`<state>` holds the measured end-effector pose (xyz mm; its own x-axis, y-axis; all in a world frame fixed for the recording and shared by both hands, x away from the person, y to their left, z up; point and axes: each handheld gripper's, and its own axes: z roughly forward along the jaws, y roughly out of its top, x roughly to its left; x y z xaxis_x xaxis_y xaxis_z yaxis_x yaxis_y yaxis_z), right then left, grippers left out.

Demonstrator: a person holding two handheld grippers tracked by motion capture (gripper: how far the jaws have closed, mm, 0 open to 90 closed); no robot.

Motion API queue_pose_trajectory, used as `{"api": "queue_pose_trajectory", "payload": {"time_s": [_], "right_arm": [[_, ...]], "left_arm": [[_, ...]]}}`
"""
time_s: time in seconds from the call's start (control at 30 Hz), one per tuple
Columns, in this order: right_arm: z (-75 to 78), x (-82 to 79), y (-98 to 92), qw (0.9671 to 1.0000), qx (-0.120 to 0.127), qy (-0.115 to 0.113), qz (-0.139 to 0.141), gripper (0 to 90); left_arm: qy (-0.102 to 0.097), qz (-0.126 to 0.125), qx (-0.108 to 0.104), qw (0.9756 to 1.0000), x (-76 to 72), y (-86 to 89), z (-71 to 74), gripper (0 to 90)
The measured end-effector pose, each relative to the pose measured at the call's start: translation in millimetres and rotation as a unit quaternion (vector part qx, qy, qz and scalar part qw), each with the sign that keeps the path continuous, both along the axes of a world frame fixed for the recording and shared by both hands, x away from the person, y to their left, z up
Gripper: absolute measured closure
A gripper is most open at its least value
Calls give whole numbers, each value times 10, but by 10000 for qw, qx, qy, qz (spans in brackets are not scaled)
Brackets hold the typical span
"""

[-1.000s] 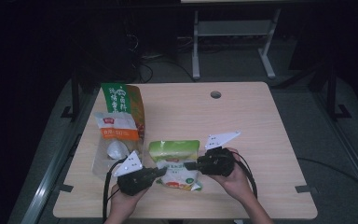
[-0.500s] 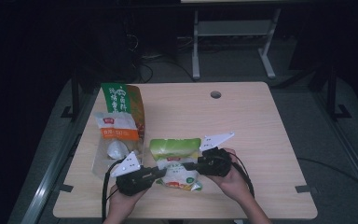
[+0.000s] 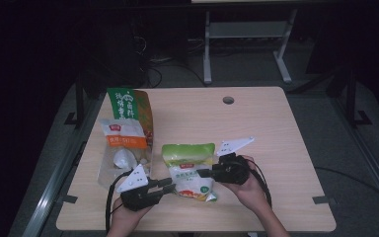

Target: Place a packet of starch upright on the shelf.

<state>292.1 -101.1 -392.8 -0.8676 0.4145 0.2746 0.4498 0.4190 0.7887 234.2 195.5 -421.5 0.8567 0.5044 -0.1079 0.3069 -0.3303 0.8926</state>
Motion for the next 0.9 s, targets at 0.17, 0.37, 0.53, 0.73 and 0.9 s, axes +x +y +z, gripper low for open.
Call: {"api": "queue_pose_trajectory", "payload": {"time_s": [0.17,0.37,0.53,0.73,0.9], "right_arm": [[32,12,-67,9999,59,0,-93,886],[64,21,-117,9998,118,0,-166,888],[100,49,-135,9997,193,45,-166,890],[169,111,-83,9997,200,58,-128,891],[260,166,0,9998,183,31,-86,891]], "left_arm": [[-31,-72,14,10000,-19,-1,9,727],[-12,-207,-36,9998,-57,-20,15,715],[-7,-462,-17,9989,-141,-55,23,674],[43,-713,-17,9974,-240,-105,27,626],[41,-901,53,9959,-296,-154,37,594]]}}
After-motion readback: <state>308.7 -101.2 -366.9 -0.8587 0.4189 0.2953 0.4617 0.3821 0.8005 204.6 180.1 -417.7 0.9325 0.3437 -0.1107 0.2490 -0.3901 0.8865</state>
